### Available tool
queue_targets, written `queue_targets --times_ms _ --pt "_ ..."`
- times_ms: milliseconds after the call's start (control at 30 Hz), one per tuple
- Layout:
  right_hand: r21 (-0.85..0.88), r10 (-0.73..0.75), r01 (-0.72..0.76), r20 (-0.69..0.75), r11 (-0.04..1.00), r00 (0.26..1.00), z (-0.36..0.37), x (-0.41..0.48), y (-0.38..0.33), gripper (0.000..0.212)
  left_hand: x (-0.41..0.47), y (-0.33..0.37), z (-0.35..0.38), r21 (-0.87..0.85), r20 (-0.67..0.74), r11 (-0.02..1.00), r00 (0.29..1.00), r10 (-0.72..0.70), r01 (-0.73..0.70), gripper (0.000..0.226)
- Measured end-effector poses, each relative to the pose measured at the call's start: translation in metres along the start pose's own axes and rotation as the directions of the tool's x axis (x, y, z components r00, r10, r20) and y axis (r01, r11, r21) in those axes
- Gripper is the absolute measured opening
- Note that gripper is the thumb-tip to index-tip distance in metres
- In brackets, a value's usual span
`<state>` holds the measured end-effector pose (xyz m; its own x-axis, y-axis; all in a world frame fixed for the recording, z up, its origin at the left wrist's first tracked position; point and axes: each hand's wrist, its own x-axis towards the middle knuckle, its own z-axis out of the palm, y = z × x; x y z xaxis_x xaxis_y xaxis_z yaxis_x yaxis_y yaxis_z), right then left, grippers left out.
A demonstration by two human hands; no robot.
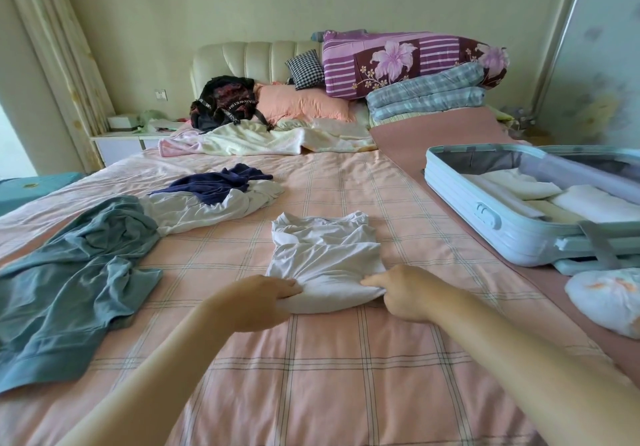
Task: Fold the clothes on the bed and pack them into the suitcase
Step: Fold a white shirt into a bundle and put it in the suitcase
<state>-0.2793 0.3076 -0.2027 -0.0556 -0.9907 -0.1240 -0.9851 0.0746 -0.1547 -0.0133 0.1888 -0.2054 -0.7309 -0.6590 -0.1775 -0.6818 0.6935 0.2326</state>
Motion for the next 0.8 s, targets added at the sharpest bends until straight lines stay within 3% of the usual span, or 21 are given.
queue_targets --times_ms 67,133,200,267,367,433,567,633,733,800 --pt "0.076 0.026 -0.024 -0.021 0.997 0.999 -0.005 0.006 0.001 0.043 0.003 0.002 -0.009 -0.069 -0.019 0.996 0.998 -0.064 0.063 0.033" --pt "0.174 0.064 -0.037 -0.148 0.984 0.987 -0.008 0.015 -0.003 0.034 0.017 0.001 -0.011 -0.049 -0.22 0.998 0.975 -0.042 0.032 0.034" --pt "0.173 0.114 -0.058 -0.333 0.983 0.936 -0.007 0.031 -0.004 0.032 0.04 -0.004 -0.009 -0.038 -0.423 0.999 0.906 0.009 -0.028 0.03" --pt "0.179 0.188 -0.123 -0.413 0.976 0.891 -0.006 0.049 -0.003 0.033 0.063 -0.011 -0.008 -0.034 -0.518 0.999 0.856 0.003 -0.024 0.026" --pt "0.248 0.326 -0.244 -0.377 0.937 0.867 -0.001 0.073 0.003 0.038 0.088 -0.026 -0.007 -0.082 -0.473 0.989 0.869 -0.146 0.122 0.034" --pt "0.281 0.383 -0.29 -0.379 0.915 0.842 0.006 0.085 0.01 0.031 0.097 -0.032 -0.003 -0.122 -0.439 0.978 0.875 -0.204 0.168 0.026" --pt "0.338 0.444 -0.306 -0.491 0.89 0.75 0.014 0.1 0.028 0.015 0.109 -0.039 -0.003 -0.292 -0.537 0.937 0.778 -0.327 0.192 0.024" --pt "0.347 0.435 -0.281 -0.536 0.895 0.724 0.015 0.102 0.033 0.016 0.112 -0.045 -0.004 -0.273 -0.536 0.924 0.756 -0.376 0.267 0.03" --pt "0.303 0.362 -0.218 -0.584 0.928 0.727 0.018 0.106 0.029 0.01 0.112 -0.045 -0.001 -0.099 -0.473 0.904 0.78 -0.41 0.415 0.027" --pt "0.213 0.227 -0.116 -0.63 0.97 0.743 0.016 0.109 0.019 0.017 0.112 -0.037 -0.002 -0.026 -0.586 0.92 0.74 -0.331 0.391 0.027"
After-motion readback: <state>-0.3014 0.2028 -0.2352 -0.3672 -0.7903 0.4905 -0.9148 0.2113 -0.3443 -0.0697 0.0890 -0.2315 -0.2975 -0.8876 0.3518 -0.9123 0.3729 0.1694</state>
